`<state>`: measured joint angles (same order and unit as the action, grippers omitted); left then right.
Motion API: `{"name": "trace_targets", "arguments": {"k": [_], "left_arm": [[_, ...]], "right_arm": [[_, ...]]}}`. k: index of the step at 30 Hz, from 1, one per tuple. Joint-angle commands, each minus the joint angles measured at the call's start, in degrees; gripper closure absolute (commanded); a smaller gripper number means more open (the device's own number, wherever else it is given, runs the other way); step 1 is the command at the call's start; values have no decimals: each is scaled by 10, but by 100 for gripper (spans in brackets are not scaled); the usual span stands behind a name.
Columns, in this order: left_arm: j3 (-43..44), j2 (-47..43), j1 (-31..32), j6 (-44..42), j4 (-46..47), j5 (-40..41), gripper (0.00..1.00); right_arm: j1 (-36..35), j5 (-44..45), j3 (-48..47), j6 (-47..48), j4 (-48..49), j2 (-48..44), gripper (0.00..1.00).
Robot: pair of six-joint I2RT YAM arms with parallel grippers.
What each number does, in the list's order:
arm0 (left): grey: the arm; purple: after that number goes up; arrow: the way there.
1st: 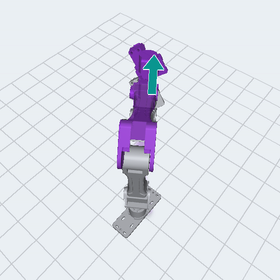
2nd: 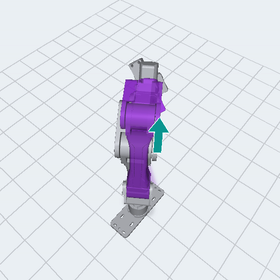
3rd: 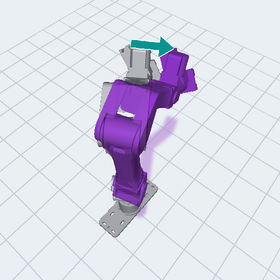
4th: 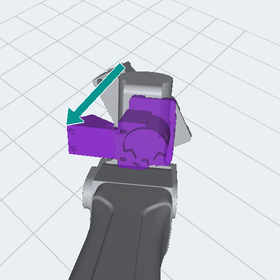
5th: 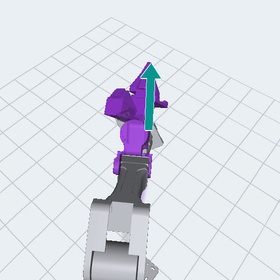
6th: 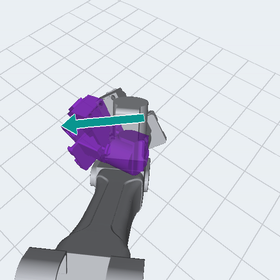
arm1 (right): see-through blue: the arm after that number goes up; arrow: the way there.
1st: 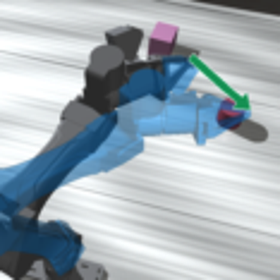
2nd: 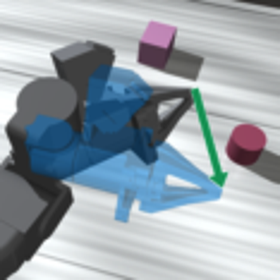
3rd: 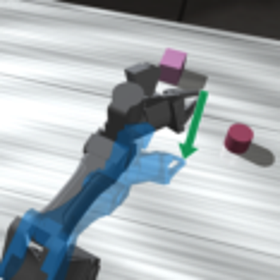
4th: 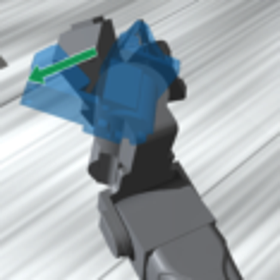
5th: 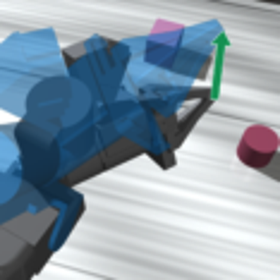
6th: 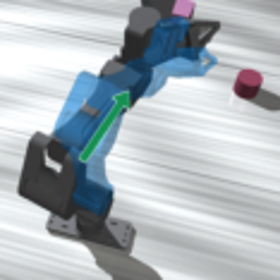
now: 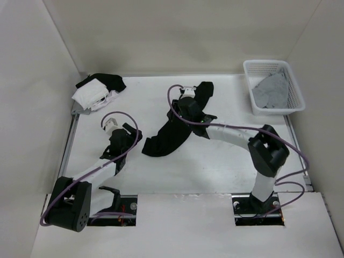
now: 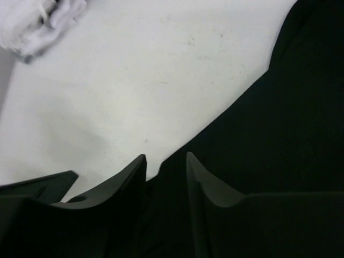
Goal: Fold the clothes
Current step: Flatten the tank top out
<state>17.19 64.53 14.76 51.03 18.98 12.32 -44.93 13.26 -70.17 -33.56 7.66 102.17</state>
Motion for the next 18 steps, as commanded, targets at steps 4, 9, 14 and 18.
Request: {"name": "trace_targets", "arguments": {"k": [4,9,14,18], "left_arm": [[4,49,5,4,21,-96,46],[2,67,7,6,6,-160,52],[-6,74,19,8,4,-166,63],[-4,74,20,8,3,-166,72]], "right_arm": [[35,-1,-159,61,-186,99,50],[83,50,-213,99,-237,139,45],[125,58,-293,119,-250,206,44],[142,34,-346,122,-263,245,45]]}}
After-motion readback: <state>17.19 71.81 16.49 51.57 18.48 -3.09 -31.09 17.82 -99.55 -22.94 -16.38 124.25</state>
